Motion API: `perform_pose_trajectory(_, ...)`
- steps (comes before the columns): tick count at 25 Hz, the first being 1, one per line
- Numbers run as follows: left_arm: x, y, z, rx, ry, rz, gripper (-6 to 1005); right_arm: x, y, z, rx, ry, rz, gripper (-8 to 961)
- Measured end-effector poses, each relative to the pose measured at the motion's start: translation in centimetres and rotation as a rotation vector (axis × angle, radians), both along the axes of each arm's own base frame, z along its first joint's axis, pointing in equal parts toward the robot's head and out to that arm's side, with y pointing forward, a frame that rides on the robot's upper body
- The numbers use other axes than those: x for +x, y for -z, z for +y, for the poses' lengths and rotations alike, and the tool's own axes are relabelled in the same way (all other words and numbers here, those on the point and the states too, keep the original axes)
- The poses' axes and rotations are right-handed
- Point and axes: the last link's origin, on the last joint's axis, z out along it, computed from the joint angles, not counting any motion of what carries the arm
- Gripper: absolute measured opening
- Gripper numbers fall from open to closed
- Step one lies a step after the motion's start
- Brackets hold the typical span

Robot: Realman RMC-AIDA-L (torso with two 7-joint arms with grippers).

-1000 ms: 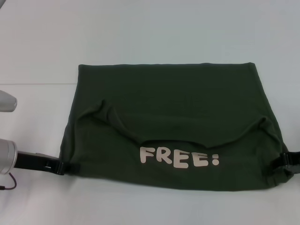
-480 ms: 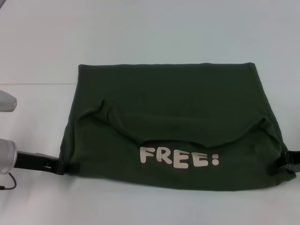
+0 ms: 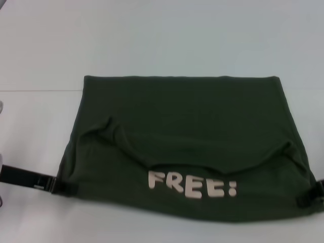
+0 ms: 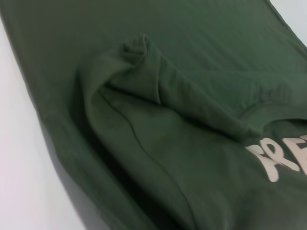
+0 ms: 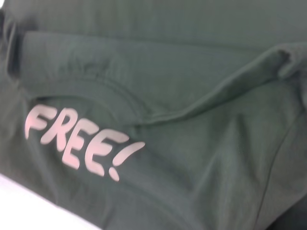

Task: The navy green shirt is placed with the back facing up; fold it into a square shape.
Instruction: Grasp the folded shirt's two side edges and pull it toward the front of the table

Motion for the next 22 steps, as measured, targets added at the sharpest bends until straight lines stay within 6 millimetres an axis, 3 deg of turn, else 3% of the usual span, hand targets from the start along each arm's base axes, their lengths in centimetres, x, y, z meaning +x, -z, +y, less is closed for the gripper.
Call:
perform_pose_trajectory(13, 1.0, -1.0, -4.7, -0.38, -0.071, -0.019, 63, 1.0, 0.8, -5.6, -0.302, -0.103, 0.052, 63)
perform_pose_trajectory(22, 1.8, -1.3, -6.8, -0.581, -0.076, -0.009, 62, 0.4, 2.0, -7.5, -0.466, -0.179, 0.066, 65)
